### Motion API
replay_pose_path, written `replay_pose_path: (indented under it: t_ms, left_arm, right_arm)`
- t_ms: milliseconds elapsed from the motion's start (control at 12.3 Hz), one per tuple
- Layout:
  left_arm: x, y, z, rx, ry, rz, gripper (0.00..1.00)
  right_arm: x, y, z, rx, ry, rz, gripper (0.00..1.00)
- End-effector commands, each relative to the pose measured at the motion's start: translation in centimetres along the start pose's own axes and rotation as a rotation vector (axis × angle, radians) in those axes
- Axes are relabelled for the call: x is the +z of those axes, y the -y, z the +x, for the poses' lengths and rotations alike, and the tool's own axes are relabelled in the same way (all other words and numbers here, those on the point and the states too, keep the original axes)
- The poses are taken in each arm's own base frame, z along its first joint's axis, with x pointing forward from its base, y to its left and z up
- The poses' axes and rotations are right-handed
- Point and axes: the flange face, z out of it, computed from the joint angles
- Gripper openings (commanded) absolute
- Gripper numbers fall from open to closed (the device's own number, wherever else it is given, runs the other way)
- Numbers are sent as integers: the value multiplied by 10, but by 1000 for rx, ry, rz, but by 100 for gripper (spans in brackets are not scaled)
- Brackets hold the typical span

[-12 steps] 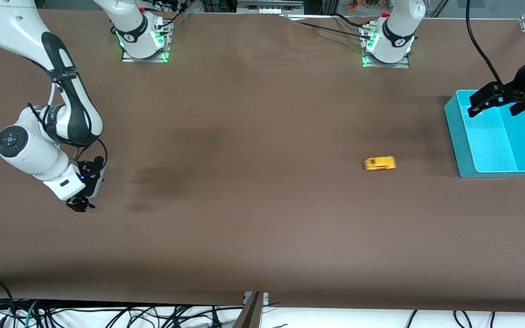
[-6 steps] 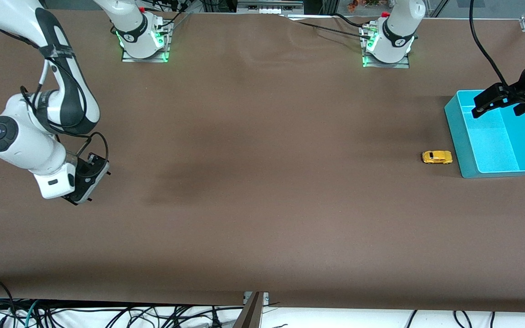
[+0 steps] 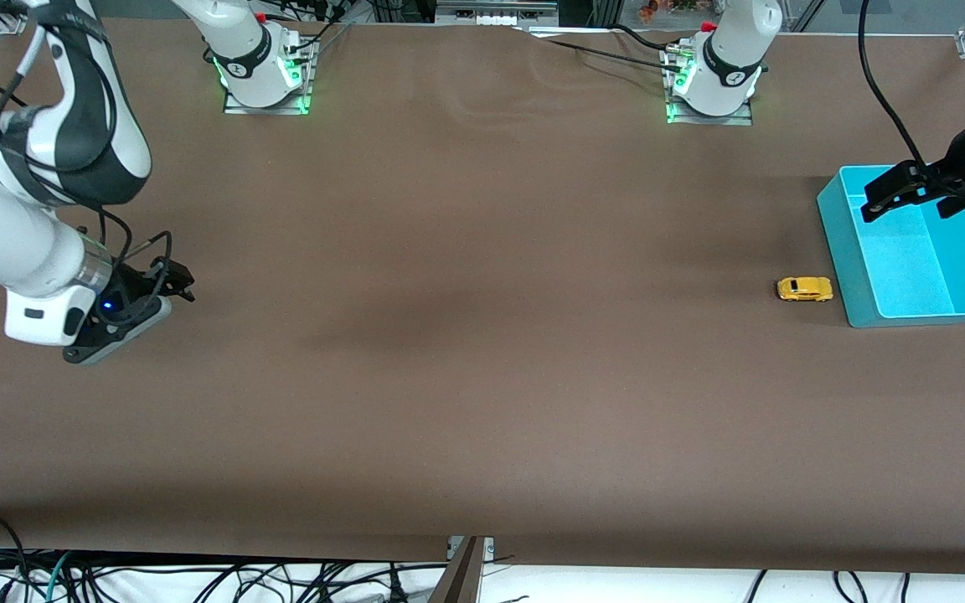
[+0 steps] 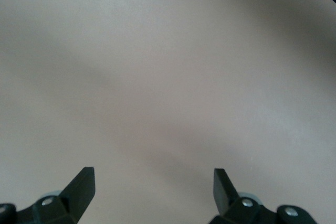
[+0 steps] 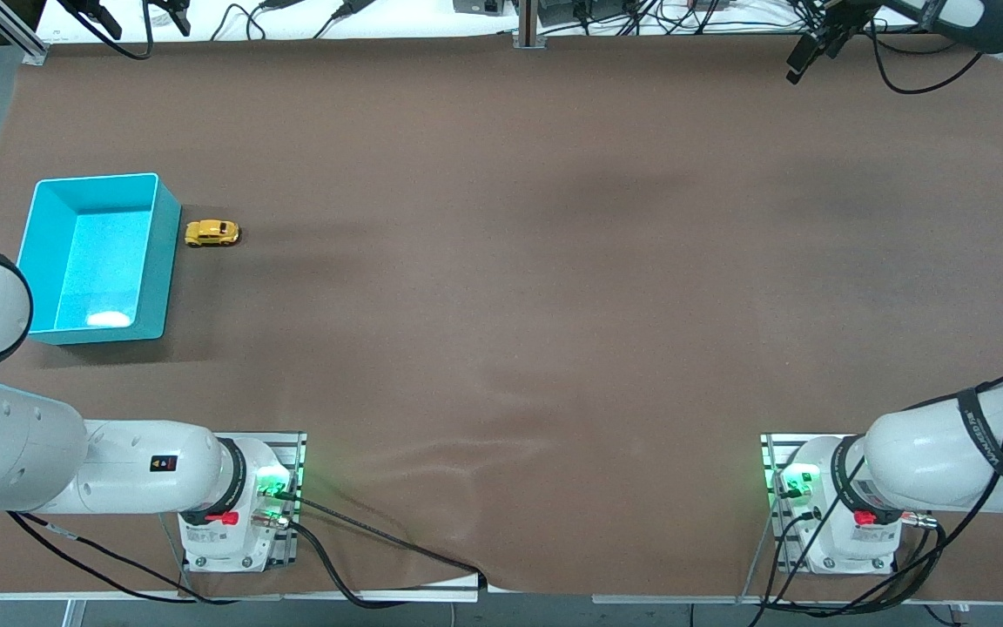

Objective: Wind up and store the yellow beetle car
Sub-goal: 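Raise the right gripper away while the left gripper reaches the car, then lower the left gripper onto the car and close it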

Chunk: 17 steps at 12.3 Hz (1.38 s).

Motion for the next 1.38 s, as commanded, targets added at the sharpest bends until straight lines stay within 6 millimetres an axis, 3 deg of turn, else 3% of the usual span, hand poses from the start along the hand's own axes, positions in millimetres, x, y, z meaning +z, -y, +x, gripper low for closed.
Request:
replay_pose_path:
  t_ms: [0, 244, 325, 406, 568, 812, 1137, 1299]
  left_arm:
    - [5, -7, 5, 15, 15, -7, 100]
    - [23, -12, 16, 31, 39, -10, 100]
    - [38, -14, 23, 36, 59, 3, 100]
    - [59, -16, 27, 36, 69, -8, 100]
    - [125, -9, 22, 28, 120, 4, 100]
    - [172, 13, 6, 60, 107, 0, 100]
    - [250, 27, -40, 80, 112, -1, 100]
    - [288, 48, -51, 143, 86, -10, 100]
  right_arm:
    - [-45, 8, -20, 77, 50, 21, 100]
    - [-79, 6, -36, 90, 130, 55, 100]
    - [-86, 7, -37, 86, 127, 47, 100]
    - [-90, 9, -37, 90, 120, 29, 100]
    - [-93, 7, -40, 85, 124, 25, 100]
    - [-121, 9, -48, 102, 69, -10, 100]
    - [-148, -1, -62, 123, -1, -56, 100]
    - [-157, -23, -83, 179, -9, -67, 100]
